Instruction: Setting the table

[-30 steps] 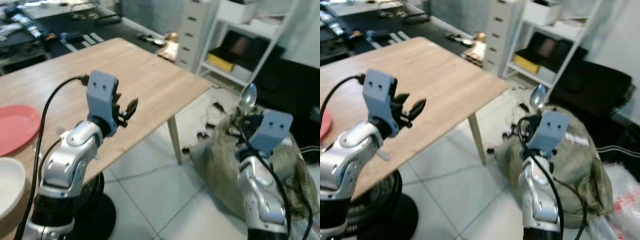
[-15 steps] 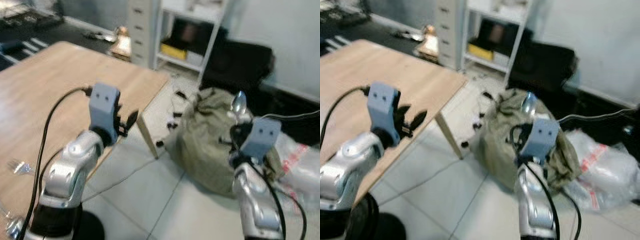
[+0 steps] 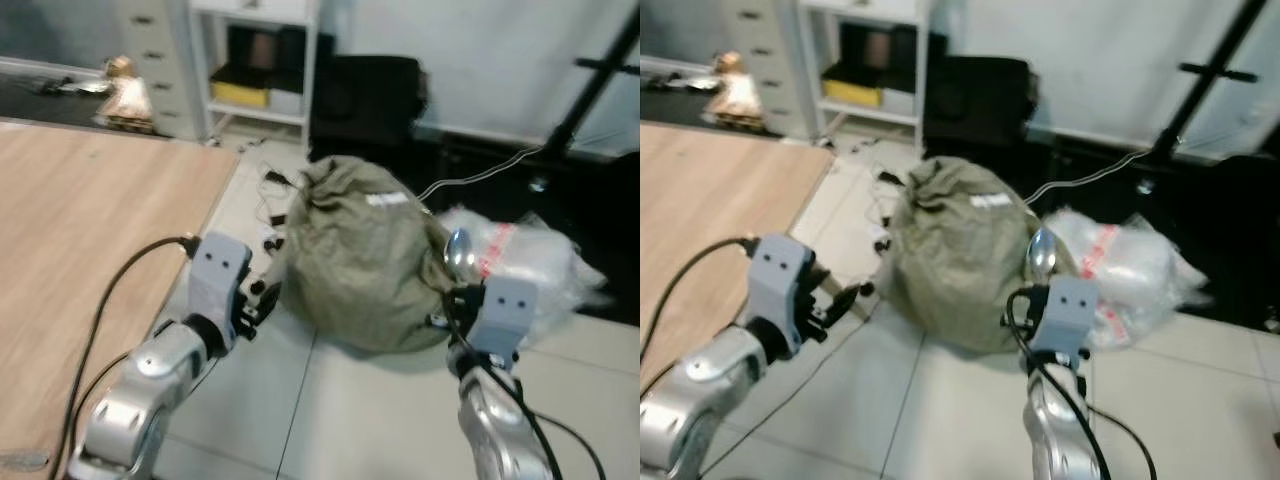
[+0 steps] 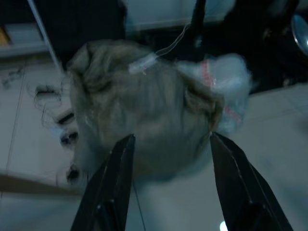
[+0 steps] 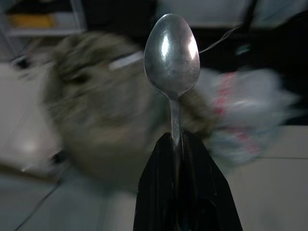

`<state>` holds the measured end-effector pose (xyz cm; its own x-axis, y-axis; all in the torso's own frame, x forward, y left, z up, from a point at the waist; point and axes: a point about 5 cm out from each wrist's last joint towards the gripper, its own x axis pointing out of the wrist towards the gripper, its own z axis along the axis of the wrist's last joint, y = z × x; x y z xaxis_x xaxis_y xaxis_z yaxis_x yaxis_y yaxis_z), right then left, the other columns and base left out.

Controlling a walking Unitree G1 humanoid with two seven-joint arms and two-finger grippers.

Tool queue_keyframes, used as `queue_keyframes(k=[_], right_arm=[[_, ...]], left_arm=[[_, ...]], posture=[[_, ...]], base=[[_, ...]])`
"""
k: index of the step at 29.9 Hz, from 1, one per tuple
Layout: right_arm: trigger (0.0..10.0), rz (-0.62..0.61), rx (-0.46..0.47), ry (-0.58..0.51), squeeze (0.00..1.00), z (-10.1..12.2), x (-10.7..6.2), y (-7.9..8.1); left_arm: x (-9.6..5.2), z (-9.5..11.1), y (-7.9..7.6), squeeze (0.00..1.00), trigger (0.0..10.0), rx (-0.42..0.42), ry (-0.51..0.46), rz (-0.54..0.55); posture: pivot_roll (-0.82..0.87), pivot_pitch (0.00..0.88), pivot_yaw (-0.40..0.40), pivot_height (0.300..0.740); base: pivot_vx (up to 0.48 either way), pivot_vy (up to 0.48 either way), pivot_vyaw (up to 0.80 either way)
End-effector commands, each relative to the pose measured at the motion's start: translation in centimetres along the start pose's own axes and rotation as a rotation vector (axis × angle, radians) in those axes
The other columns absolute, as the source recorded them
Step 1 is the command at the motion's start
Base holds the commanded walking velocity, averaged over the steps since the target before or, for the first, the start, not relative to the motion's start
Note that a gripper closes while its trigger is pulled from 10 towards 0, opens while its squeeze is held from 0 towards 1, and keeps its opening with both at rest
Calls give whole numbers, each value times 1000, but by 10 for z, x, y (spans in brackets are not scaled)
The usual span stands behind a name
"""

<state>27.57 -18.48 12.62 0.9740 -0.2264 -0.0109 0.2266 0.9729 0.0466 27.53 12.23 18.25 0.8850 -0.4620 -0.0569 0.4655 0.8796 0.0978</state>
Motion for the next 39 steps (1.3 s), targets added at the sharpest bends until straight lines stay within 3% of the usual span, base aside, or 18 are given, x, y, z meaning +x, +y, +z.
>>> queue_keyframes(k=[1,4,13,39], right_arm=[[10000,14,-8,16,0,-7,-5,2],[10000,44,-37,32,0,-15,-10,1],[10000,56,-46,42,0,-20,-12,2],[10000,55,-38,40,0,-21,-16,4]], left_arm=[[-7,-14,5,0,10000,-10,45,47],[-18,-32,12,0,10000,-44,55,147],[-20,-46,7,0,10000,-47,98,123],[-11,-44,0,0,10000,-52,54,88]], posture=[[1,101,77,740],[-1,98,66,740],[-10,88,66,740],[-24,92,72,740]], base=[[0,0,-800],[0,0,-800],[0,0,-800],[0,0,-800]])
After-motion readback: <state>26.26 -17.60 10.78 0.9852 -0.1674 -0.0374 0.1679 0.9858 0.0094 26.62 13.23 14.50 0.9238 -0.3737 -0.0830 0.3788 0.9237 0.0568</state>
